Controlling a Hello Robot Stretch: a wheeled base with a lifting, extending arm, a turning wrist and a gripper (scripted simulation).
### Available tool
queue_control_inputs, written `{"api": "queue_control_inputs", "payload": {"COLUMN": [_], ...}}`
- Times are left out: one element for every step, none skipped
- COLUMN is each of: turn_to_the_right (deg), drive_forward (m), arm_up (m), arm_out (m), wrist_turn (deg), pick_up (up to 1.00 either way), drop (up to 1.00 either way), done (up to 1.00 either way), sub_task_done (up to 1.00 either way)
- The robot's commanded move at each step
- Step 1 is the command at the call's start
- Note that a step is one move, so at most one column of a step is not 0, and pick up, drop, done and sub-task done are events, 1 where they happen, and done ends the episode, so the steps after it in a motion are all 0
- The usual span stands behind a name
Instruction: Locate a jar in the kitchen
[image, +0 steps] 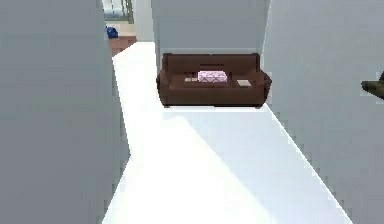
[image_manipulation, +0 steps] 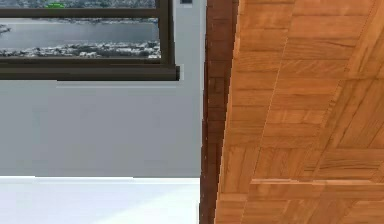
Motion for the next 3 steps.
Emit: {"api": "queue_control_inputs", "payload": {"turn_to_the_right": [-6.0, 0.0, -3.0], "drive_forward": [0.0, 1.0, 0.0], "arm_up": [0.0, 0.0, 0.0], "arm_out": [0.0, 0.0, 0.0], "wrist_turn": [0.0, 0.0, 0.0], "pick_up": [0.0, 0.0, 0.0], "drop": [0.0, 0.0, 0.0], "done": [0.0, 0.0, 0.0], "sub_task_done": [0.0, 0.0, 0.0]}}
